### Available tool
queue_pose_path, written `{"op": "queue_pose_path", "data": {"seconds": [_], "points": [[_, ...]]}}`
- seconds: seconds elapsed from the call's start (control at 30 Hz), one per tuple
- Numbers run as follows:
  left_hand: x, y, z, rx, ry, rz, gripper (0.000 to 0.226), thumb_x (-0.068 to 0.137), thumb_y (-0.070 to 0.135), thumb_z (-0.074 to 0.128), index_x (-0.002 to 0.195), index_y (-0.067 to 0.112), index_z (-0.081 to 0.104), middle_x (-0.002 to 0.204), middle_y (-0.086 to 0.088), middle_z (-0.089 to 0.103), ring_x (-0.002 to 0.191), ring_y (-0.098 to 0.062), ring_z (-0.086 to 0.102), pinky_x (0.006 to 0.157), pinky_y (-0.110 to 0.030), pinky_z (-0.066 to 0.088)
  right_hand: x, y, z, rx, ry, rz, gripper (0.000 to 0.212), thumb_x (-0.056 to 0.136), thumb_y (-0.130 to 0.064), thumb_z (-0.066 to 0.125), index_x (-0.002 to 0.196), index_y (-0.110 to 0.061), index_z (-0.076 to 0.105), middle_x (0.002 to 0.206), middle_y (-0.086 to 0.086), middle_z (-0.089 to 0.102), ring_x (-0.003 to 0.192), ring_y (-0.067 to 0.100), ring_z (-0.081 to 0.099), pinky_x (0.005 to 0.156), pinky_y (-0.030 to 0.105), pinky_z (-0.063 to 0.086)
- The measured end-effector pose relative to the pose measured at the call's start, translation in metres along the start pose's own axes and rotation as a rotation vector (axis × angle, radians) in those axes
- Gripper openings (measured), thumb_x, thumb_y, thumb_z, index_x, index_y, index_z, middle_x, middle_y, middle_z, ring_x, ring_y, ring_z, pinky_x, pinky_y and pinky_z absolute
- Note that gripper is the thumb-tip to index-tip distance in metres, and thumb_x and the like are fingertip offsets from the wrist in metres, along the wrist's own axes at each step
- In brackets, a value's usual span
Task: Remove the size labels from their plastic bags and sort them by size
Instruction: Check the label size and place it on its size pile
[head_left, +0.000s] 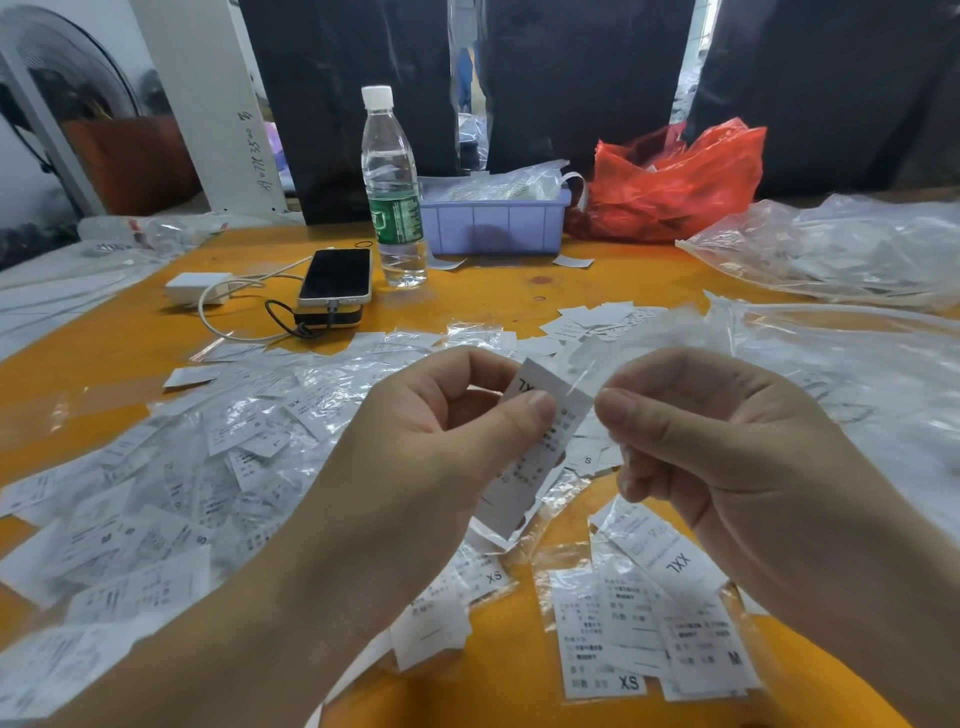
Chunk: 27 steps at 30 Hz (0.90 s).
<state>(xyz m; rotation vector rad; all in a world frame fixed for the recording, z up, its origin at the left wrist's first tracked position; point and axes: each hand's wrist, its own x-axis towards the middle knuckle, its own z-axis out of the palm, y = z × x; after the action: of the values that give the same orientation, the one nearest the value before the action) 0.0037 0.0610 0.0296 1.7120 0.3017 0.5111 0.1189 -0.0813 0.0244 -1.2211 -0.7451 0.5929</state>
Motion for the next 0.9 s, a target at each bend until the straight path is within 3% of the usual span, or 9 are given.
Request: {"op": "queue_pose_path", "data": {"seconds": [0.27, 0.43, 0.73, 0.9], "points": [[-0.0018, -0.0009, 0.0017, 0.016, -0.027, 0.04, 0.017, 0.07, 0.041, 0.067, 0.086, 0.037, 0.071, 0.078, 0.006, 0.073, 0.069, -0.007, 0.068, 0.054, -0.023, 0.052, -0.0017, 0.0003, 0.0036, -0.007, -0.036, -0.002, 0.015, 0.057, -0.023, 0.078, 0.068, -0.014, 0.073, 0.058, 0.001, 0.059, 0.051, 0.015, 0.053, 0.049, 0.022, 0.048], [-0.0017, -0.0016, 0.0005, -0.003, -0.034, 0.049, 0.015, 0.072, 0.036, 0.069, 0.085, 0.03, 0.071, 0.075, 0.002, 0.072, 0.059, -0.009, 0.065, 0.052, -0.02, 0.05, -0.0029, 0.0006, 0.0054, -0.042, -0.054, 0.01, 0.016, 0.057, -0.026, 0.077, 0.068, -0.015, 0.075, 0.059, 0.0, 0.061, 0.052, 0.015, 0.054, 0.049, 0.023, 0.048], [-0.0009, -0.0016, -0.0006, -0.02, -0.023, 0.031, 0.015, 0.071, 0.035, 0.067, 0.086, 0.032, 0.071, 0.076, 0.007, 0.073, 0.061, -0.006, 0.066, 0.051, -0.018, 0.05, -0.001, -0.0001, 0.0007, -0.005, 0.098, -0.054, 0.018, 0.058, -0.03, 0.077, 0.068, -0.015, 0.074, 0.06, 0.003, 0.058, 0.049, 0.013, 0.051, 0.048, 0.023, 0.046], [-0.0011, -0.0023, 0.0012, 0.0, -0.028, 0.037, 0.016, 0.071, 0.036, 0.068, 0.086, 0.032, 0.071, 0.078, 0.006, 0.073, 0.064, -0.007, 0.067, 0.051, -0.019, 0.05, -0.0033, 0.0017, 0.0049, -0.048, 0.019, -0.018, 0.022, 0.051, -0.023, 0.085, 0.067, -0.015, 0.073, 0.059, 0.002, 0.058, 0.05, 0.012, 0.051, 0.049, 0.024, 0.047]]}}
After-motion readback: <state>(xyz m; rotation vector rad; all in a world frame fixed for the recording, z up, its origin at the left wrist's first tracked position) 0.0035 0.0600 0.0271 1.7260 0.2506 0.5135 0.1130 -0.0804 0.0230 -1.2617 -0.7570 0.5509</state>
